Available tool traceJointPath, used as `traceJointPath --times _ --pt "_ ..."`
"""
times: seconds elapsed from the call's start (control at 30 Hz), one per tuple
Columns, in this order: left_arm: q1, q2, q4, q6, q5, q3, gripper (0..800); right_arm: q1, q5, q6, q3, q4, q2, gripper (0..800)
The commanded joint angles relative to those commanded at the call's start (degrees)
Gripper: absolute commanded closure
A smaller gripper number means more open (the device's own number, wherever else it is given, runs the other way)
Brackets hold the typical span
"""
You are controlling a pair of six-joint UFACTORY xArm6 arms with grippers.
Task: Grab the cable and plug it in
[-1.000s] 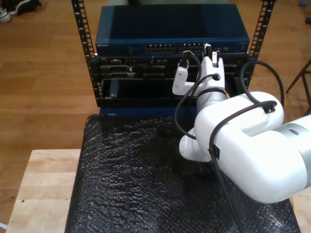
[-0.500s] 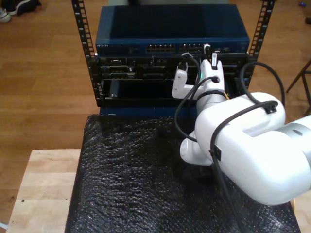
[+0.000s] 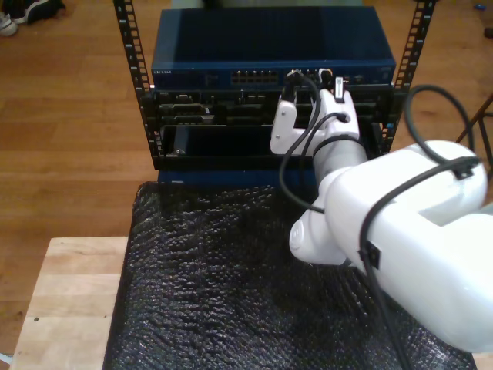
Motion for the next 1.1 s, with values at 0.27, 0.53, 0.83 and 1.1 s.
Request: traceJointPath --times 0.27,0.53,0.83,1.1 --pt "0.0 0.0 0.0 0.0 0.0 0.0 0 -3.16 15.3 -0.09 5.19 -5.27 -11.34 192" --pt "0.0 0.0 0.0 0.0 0.0 0.0 0 -9.32 31.65 -0.18 7.65 -13.63 -21.19 149" --pt "0.0 0.0 0.0 0.0 0.0 0.0 0 -18.37 52.13 -0.62 10.9 -20.57 -30.07 126" --pt "0.0 0.0 0.0 0.0 0.0 0.0 0 -24.09 67.08 -7.82 11.16 -23.74 -34.99 81"
